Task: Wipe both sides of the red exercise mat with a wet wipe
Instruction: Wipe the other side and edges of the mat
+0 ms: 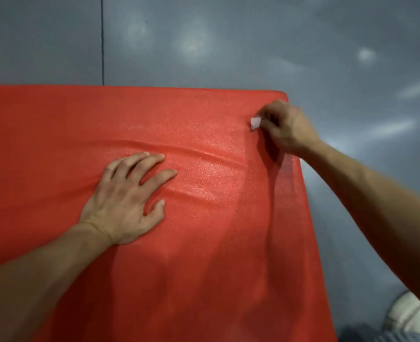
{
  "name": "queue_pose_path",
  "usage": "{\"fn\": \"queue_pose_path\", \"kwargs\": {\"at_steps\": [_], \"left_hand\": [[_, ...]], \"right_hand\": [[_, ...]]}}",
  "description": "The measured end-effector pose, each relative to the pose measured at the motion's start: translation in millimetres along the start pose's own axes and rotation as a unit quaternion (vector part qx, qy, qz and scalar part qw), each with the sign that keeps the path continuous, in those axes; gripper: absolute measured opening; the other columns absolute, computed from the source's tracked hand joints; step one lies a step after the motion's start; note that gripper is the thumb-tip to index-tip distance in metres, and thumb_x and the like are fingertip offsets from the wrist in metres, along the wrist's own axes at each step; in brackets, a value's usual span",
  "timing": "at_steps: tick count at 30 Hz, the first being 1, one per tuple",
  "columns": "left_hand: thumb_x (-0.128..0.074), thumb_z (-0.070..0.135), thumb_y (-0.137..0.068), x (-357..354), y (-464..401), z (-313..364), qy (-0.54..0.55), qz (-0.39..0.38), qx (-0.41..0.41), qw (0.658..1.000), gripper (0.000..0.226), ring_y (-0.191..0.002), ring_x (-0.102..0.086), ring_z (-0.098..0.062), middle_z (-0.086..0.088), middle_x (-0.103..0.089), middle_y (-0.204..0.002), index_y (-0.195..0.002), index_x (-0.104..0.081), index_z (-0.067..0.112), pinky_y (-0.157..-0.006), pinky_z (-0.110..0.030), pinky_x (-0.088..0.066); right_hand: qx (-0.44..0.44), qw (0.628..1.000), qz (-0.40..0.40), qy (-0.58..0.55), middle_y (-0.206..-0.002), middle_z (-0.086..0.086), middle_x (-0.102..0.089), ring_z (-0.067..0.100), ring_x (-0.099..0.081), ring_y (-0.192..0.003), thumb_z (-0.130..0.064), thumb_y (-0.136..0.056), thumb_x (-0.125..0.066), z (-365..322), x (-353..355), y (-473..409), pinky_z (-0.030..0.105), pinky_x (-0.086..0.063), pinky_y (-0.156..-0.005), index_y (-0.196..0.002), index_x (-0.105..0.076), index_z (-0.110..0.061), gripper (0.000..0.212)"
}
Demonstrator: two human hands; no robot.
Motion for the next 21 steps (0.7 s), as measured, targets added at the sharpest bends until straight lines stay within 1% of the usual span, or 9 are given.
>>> {"fn": "queue_pose_path", "kwargs": {"at_steps": [1, 4, 5, 8, 10, 11, 14, 17, 21], "left_hand": [[-0.047, 0.052, -0.085, -1, 2, 0, 0.0, -0.001, 0.001, 1.0, 0.063, -0.142, -0.041, -0.032, -0.004, -0.045, -0.155, -0.143, -0.056, 0.029, -0.113, -0.052, -0.029], [-0.046, 0.052, -0.085, -1, 0, 0, 0.001, -0.001, 0.001, 1.0, 0.063, -0.141, -0.041, -0.033, -0.005, -0.045, -0.154, -0.143, -0.056, 0.029, -0.114, -0.052, -0.028], [-0.046, 0.052, -0.085, -1, 0, 0, 0.001, -0.001, 0.0, 1.0, 0.063, -0.141, -0.041, -0.033, -0.005, -0.045, -0.154, -0.143, -0.056, 0.029, -0.113, -0.052, -0.028], [-0.046, 0.052, -0.085, -1, 1, 2, 0.001, 0.002, -0.001, 1.0, 0.063, -0.141, -0.04, -0.033, -0.005, -0.045, -0.154, -0.143, -0.056, 0.029, -0.113, -0.052, -0.028], [-0.046, 0.052, -0.085, -1, 1, 1, -0.005, 0.009, -0.002, 1.0, 0.063, -0.141, -0.04, -0.033, -0.004, -0.044, -0.154, -0.143, -0.056, 0.029, -0.113, -0.053, -0.029], [-0.046, 0.052, -0.086, -1, 1, 0, -0.004, 0.011, -0.002, 1.0, 0.063, -0.141, -0.04, -0.032, -0.004, -0.044, -0.155, -0.143, -0.055, 0.03, -0.112, -0.052, -0.028], [-0.047, 0.052, -0.086, -3, 0, 0, -0.003, 0.01, -0.006, 1.0, 0.062, -0.141, -0.04, -0.032, -0.004, -0.044, -0.155, -0.143, -0.054, 0.03, -0.112, -0.052, -0.028], [-0.047, 0.052, -0.085, -4, 1, -2, -0.005, 0.021, -0.004, 1.0, 0.062, -0.141, -0.04, -0.032, -0.004, -0.044, -0.154, -0.143, -0.054, 0.03, -0.113, -0.051, -0.028], [-0.046, 0.052, -0.086, -3, 1, -1, -0.005, 0.024, -0.003, 1.0, 0.063, -0.14, -0.04, -0.033, -0.004, -0.044, -0.154, -0.144, -0.054, 0.029, -0.112, -0.052, -0.029]], "right_hand": [[0.017, 1.0, -0.016, -0.003, -0.091, 0.011, -0.064, 0.029, -0.059, -0.088, -0.018, -0.092, -0.064, 0, 0, 27, 0.029, -0.038, -0.076, -0.096, -0.071, -0.008, 0.012], [0.043, 0.997, -0.068, -0.015, -0.087, -0.004, -0.06, 0.008, -0.051, -0.076, -0.018, -0.092, -0.065, -2, 2, 86, 0.013, -0.036, -0.071, -0.093, -0.072, -0.013, 0.009], [0.048, 0.996, -0.071, -0.007, -0.086, -0.006, -0.059, 0.008, -0.051, -0.075, -0.018, -0.093, -0.065, -3, 3, 84, 0.014, -0.036, -0.07, -0.092, -0.072, -0.013, 0.009], [0.003, 0.999, 0.036, -0.007, -0.084, -0.001, -0.062, 0.021, -0.057, -0.078, -0.016, -0.093, -0.066, -3, 10, 20, 0.032, -0.041, -0.071, -0.09, -0.067, -0.012, 0.005], [-0.031, 0.993, 0.11, -0.034, -0.083, 0.001, -0.062, 0.017, -0.055, -0.078, -0.018, -0.089, -0.064, -7, 15, -35, 0.033, -0.042, -0.071, -0.091, -0.067, -0.013, 0.006], [-0.041, 0.992, 0.114, -0.034, -0.085, 0.003, -0.063, 0.016, -0.054, -0.079, -0.02, -0.088, -0.064, -10, 15, -58, 0.032, -0.042, -0.07, -0.095, -0.069, -0.012, 0.012], [-0.044, 0.998, 0.042, 0.002, -0.089, 0.003, -0.063, 0.015, -0.053, -0.082, -0.03, -0.093, -0.066, -14, 3, -75, 0.027, -0.037, -0.068, -0.103, -0.071, -0.013, 0.021], [0.016, 1.0, -0.027, -0.003, -0.08, -0.001, -0.061, 0.018, -0.056, -0.074, -0.045, -0.092, -0.068, -19, -1, -26, 0.033, -0.041, -0.065, -0.094, -0.071, -0.014, 0.031], [0.117, 0.985, -0.126, 0.012, -0.082, -0.003, -0.059, 0.015, -0.054, -0.072, -0.034, -0.096, -0.064, -23, -7, 74, 0.032, -0.041, -0.066, -0.094, -0.071, -0.015, 0.021]]}}
Point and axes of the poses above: each hand's wrist, its own y-axis away from the middle knuckle, its own x-axis out of the back of the hand, z = x × y, the point moved 4 cm from there along -y, towards the middle knuckle
